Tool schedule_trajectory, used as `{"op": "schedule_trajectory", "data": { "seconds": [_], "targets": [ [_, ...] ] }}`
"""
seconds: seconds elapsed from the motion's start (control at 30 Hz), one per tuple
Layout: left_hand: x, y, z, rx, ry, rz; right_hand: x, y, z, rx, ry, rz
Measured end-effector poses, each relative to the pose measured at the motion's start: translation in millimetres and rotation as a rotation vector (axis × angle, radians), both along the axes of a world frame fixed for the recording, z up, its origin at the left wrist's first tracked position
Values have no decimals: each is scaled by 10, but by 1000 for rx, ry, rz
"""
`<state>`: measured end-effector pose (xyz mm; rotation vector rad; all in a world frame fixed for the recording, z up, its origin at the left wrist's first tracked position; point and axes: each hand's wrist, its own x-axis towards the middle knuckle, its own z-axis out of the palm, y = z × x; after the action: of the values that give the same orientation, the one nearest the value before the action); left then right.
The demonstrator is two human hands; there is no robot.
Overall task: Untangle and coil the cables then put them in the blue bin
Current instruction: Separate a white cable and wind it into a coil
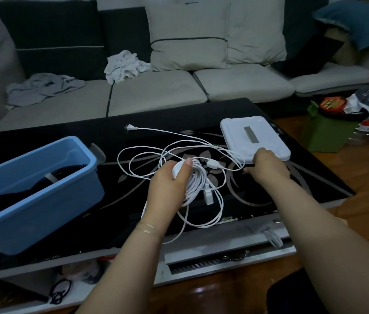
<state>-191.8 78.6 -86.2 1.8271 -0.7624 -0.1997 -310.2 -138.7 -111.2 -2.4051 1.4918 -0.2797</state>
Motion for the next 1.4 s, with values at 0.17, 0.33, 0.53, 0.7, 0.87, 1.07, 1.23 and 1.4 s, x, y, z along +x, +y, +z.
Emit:
{"op": "schedule_trajectory", "data": {
  "seconds": [0.17, 0.33, 0.53, 0.7, 0.87, 1.07, 1.23, 1.4],
  "targets": [
    [67, 22, -25, 6, -14, 19, 20, -57, 5, -12, 17, -19],
    [82, 13, -46, -5, -1, 14, 65, 23, 170, -276, -233, -31],
    [82, -2, -49, -1, -8, 7, 93, 34, 154, -244, -175, -2],
    [130, -2, -92, 0, -12, 15, 88, 19, 224, -228, -364, -40],
    [159, -18, -105, 15, -31, 47, 42, 9, 282, -40, -656, -6],
    [154, -27, -121, -24, 65, 74, 66, -33, 306, 258, -990, -76],
    [147, -36, -155, -97, 189, 44, 115, 51, 339, 436, -1058, -102],
    [161, -69, -194, -65, 114, 92, 194, 396, 510, 758, -1087, 68]
  ]
}}
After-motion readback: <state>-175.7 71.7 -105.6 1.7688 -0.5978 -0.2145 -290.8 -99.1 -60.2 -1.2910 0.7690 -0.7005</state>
